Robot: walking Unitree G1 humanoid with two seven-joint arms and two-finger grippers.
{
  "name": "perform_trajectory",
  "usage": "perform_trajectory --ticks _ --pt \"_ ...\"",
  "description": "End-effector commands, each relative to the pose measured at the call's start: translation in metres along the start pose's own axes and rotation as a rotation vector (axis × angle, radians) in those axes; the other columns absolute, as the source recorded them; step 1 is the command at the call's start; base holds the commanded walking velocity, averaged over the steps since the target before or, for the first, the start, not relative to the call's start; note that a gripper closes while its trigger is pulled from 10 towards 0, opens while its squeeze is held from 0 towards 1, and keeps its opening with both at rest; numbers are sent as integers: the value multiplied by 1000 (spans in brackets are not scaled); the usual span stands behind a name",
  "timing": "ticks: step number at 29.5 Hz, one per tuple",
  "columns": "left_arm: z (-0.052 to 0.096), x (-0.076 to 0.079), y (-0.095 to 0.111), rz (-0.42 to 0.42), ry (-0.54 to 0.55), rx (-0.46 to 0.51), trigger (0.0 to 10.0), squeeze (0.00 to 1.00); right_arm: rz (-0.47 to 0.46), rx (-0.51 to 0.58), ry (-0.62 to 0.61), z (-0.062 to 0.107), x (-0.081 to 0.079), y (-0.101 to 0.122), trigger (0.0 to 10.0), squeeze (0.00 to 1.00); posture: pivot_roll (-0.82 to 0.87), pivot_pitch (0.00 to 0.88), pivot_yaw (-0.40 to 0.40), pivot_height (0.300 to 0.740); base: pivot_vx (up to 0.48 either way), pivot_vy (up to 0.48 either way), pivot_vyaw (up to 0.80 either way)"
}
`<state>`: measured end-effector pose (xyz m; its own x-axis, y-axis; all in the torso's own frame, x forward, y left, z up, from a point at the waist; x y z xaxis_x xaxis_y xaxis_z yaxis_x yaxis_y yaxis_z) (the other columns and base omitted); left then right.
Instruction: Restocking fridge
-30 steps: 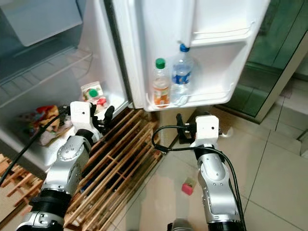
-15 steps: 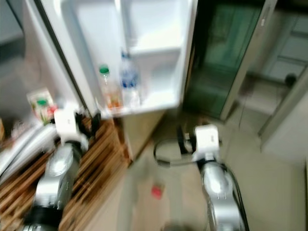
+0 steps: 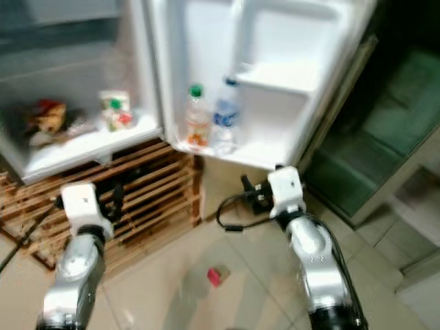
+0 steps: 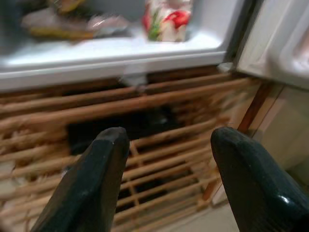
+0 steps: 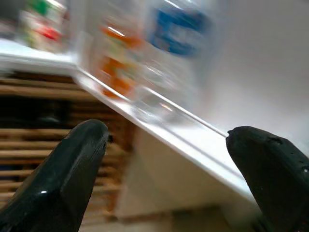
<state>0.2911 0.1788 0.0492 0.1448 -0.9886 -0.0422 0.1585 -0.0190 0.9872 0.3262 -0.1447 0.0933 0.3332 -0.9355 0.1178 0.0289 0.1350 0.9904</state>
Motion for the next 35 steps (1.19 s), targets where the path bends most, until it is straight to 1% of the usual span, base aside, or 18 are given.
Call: perform_trajectory --ticks 1,3,7,11,12,13,15,17,19,20,21,22,23,24,27,30,31,35 --pt "-2 10 27 -19 -41 101 10000 0 -24 -10 15 -1 -3 -5 10000 392 -142 0 -85 740 0 -480 0" --pt "1 13 35 -61 -85 146 10000 0 -34 -4 8 -4 -4 -5 10000 392 -144 0 -54 740 0 -480 0" --pt "-3 14 44 -73 -118 177 10000 0 -63 1 34 -1 -11 -7 10000 392 -168 0 -16 740 0 -480 0" --pt "-6 17 45 -49 -135 167 10000 0 -111 -60 188 11 -26 -20 10000 392 -183 0 -1 740 0 -480 0" --pt "-6 19 46 -55 -144 172 10000 0 -111 -149 254 23 -29 -37 10000 396 -189 0 -1 740 0 -480 0" --pt "-6 20 46 -64 -153 173 10000 0 -102 -252 289 38 -27 -58 10000 396 -190 0 -2 740 0 -480 0" --pt "-9 19 44 -63 -140 162 10000 0 -69 -429 236 63 -6 -96 10000 392 -196 0 -4 740 0 -480 0" --pt "-13 15 41 -49 -119 144 10000 0 -25 -520 159 75 12 -116 10000 392 -197 0 -7 740 0 -469 0" --pt "-19 11 35 -82 -94 111 10000 0 72 -584 20 85 39 -129 10000 392 -201 0 -4 740 0 -467 0" --pt "-24 6 30 -72 -68 79 10000 0 80 -505 -144 80 61 -118 10000 396 -205 0 -3 740 0 -424 0" --pt "-25 5 29 -65 -56 76 10000 0 76 -454 -210 75 68 -108 10000 392 -211 0 1 740 412 -240 0" --pt "-25 5 29 -65 -56 76 10000 0 76 -454 -210 75 68 -108 10000 392 -211 0 1 740 412 -240 0" --pt "-27 7 30 -76 -53 83 10000 0 56 -354 -243 62 69 -88 10000 388 -213 0 1 740 352 0 0" --pt "-27 9 31 -77 -54 82 10000 0 67 -306 -234 55 66 -78 10000 404 -212 0 2 740 0 0 0" --pt "-27 16 32 -81 -77 88 10000 0 87 -231 -204 40 57 -59 10000 447 -212 0 5 740 0 0 421" --pt "-28 18 33 -90 -93 94 10000 0 83 -212 -214 35 56 -56 10000 467 -209 0 5 740 0 0 600" --pt "-31 18 33 -105 -86 91 10000 0 80 -198 -222 30 55 -55 10000 471 -207 0 5 740 281 -386 575" --pt "-35 18 34 -85 -68 92 10000 0 88 -186 -216 28 51 -55 10000 475 -204 0 6 740 281 -386 566"
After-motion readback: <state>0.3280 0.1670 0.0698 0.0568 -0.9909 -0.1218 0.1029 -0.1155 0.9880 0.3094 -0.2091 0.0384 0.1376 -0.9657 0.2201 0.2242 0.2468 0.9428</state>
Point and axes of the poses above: a point about 5 cm out from each wrist's last joint towards the gripper, its own z axis pointing back from the gripper into the wrist, its own y axis along the axis of the wrist's last joint, x = y × z, the point moved 4 cm from there along -z, pointing out of the wrist towards the gripper, and after that the axes turned 3 degrees about -z, right-handed, at the moved point
